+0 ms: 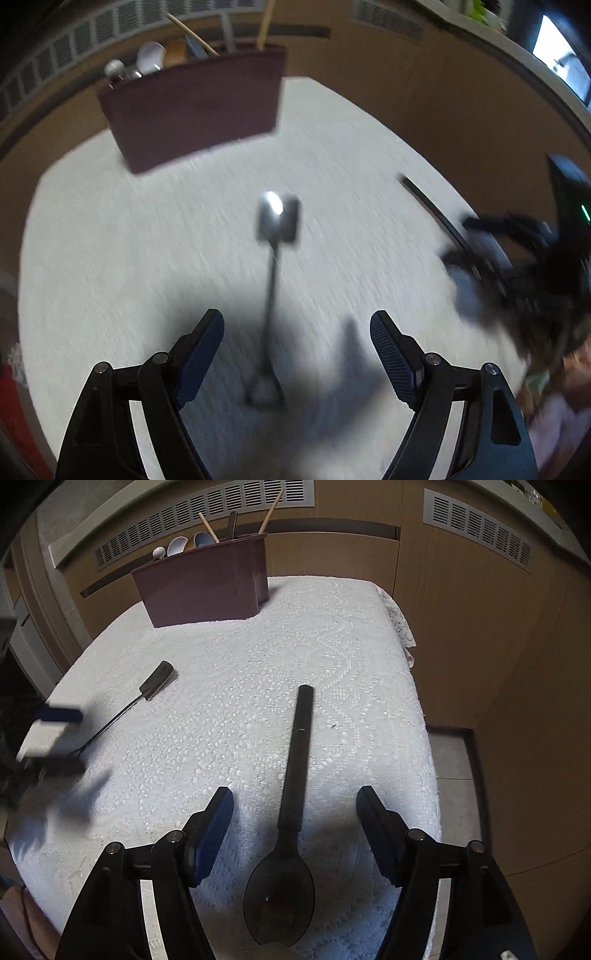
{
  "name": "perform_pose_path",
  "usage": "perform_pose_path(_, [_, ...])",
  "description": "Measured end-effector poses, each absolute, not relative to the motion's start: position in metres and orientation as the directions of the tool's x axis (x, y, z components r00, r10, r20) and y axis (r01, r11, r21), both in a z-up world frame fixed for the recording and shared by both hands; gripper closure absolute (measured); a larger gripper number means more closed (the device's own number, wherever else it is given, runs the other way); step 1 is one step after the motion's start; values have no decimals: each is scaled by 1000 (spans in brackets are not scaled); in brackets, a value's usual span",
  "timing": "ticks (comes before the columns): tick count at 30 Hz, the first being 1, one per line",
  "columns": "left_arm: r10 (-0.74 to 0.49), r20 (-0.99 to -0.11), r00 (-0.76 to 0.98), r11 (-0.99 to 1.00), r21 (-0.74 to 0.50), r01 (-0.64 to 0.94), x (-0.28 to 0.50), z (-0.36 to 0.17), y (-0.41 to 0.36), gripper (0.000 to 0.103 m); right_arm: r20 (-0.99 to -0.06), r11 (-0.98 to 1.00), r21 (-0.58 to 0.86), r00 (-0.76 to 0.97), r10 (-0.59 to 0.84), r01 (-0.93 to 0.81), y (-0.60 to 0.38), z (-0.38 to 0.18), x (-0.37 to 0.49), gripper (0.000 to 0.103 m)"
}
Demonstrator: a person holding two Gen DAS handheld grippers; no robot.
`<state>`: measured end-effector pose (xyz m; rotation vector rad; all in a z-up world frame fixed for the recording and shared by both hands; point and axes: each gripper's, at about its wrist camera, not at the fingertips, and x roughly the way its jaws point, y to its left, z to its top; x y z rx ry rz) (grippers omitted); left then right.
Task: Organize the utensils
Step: 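Grasp the black-handled spoon with the right gripper while the left gripper grasps the metal shovel, then lift the spoon and shovel over the caddy and open both grippers inside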
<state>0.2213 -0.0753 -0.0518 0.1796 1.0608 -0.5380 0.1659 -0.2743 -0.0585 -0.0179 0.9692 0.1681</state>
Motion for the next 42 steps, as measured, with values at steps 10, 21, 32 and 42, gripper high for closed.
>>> perform_pose_path(10, [-270, -891, 366, 861, -53, 506, 286, -69, -112, 50, -817, 985, 64, 558, 146, -163, -274, -59, 164, 26])
perform_pose_path(21, [-302, -864, 403, 878, -88, 471, 278, -62, -88, 70, -832, 985, 61, 537, 140, -162, -271, -61, 169, 11])
perform_pose_path(32, [-256, -688, 679, 962, -115, 246, 225, -13, -4, 70, -869, 984, 49, 478, 127, -174, -261, -64, 177, 0])
perform_pose_path(42, [-277, -659, 699, 961, -205, 187, 211, -14, 11, 70, -886, 988, 103, 441, 144, -116, -278, -45, 186, 12])
